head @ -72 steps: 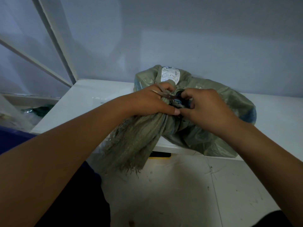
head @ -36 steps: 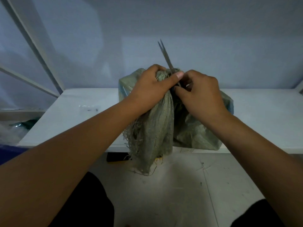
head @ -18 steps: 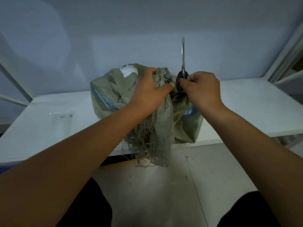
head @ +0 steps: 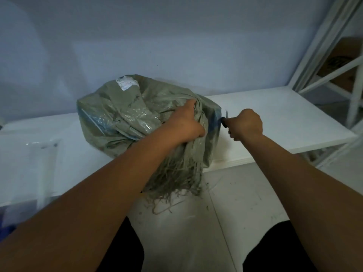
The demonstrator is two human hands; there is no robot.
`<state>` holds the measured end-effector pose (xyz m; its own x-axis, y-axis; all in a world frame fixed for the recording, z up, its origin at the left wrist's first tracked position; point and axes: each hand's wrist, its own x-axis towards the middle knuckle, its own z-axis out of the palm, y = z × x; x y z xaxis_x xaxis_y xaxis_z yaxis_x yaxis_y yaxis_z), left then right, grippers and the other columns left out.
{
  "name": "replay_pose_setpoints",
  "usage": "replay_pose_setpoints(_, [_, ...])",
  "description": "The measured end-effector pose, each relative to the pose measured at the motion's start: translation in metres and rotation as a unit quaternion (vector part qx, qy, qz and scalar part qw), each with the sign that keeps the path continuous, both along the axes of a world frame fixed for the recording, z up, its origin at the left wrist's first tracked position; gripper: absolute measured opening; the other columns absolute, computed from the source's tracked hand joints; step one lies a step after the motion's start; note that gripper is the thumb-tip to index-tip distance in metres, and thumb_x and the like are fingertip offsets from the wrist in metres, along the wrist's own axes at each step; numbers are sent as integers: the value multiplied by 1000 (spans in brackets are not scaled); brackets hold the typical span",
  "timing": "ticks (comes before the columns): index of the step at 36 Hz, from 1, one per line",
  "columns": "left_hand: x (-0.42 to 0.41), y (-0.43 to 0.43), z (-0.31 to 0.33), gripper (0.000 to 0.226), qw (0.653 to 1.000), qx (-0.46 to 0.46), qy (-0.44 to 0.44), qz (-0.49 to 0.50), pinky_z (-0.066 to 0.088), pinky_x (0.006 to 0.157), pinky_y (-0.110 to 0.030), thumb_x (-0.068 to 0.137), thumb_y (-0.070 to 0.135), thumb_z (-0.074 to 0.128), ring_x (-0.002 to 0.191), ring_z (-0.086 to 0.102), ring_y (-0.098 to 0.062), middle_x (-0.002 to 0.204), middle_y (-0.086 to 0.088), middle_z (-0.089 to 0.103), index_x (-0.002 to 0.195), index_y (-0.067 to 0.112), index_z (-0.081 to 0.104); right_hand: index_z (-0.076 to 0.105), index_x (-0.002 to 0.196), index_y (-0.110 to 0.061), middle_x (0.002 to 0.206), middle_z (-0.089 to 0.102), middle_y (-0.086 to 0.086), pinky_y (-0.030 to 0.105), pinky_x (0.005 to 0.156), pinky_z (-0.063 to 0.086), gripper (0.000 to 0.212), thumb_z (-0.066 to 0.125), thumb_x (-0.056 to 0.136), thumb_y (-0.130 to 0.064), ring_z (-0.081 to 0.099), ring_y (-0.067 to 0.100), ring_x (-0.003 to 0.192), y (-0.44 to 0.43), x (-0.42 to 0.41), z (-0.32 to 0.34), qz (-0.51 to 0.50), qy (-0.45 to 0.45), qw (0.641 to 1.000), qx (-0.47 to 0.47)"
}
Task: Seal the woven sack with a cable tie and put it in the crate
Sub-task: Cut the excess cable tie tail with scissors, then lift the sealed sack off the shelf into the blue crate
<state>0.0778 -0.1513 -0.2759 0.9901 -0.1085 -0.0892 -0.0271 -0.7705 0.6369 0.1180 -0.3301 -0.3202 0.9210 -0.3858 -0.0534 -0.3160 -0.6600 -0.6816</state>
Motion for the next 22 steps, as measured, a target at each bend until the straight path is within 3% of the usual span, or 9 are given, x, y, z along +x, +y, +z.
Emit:
replay_pose_setpoints(3, [1,-6,-6,87,1000,11,5,-12,41,79,-26,79,18,73,107,52,-21,136,-7,44,150,26,22,72,79,-4,66,73,8,38,70,63,39,75,81,-44,72,23,57,-13,1,-14,-15,35,999,-36])
replay_pose_setpoints(6, [2,-7,-12,88,998,38,23,-33,38,84,-25,83,17,69,115,47,-20,143,-7,38,153,28,17,71,78,-4,70,73,9,40,72,63,43,70,84,-47,73,26,64,-26,4,-31,-22,55,996,-62])
replay_pose_setpoints(9, [2,-7,-15,86,997,55,35,-53,37,87,-26,83,16,68,123,46,-24,145,-8,36,152,28,18,67,75,-7,73,71,9,33,67,59,41,73,80,-47,71,27,69,-35,6,-39,-15,70,994,-83])
replay_pose_setpoints(11, [2,-6,-16,83,996,60,36,-57,40,84,-28,83,17,67,114,49,-23,141,-8,39,150,29,21,62,73,-7,73,69,9,29,63,54,40,73,82,-44,70,28,71,-37,8,-39,-6,81,993,-86])
replay_pose_setpoints(15, [3,-4,-17,82,996,61,28,-64,41,80,-28,80,17,70,102,48,-18,129,-4,45,148,28,26,58,75,-4,77,65,13,33,70,52,36,58,96,-34,70,33,83,-33,14,-43,16,93,991,-100])
replay_pose_setpoints(19, [3,-4,-18,83,999,-3,12,-41,42,73,-23,77,14,73,97,53,-13,122,0,51,148,29,32,45,65,-8,69,56,9,33,68,44,34,57,97,-18,63,29,80,-22,18,-44,65,135,977,-153])
replay_pose_setpoints(22, [3,-3,-13,79,997,-82,1,0,40,59,-18,76,11,75,80,52,-1,99,9,51,145,29,40,46,67,-10,78,61,9,32,68,47,32,60,93,-20,67,28,81,-16,21,-44,80,124,976,-162])
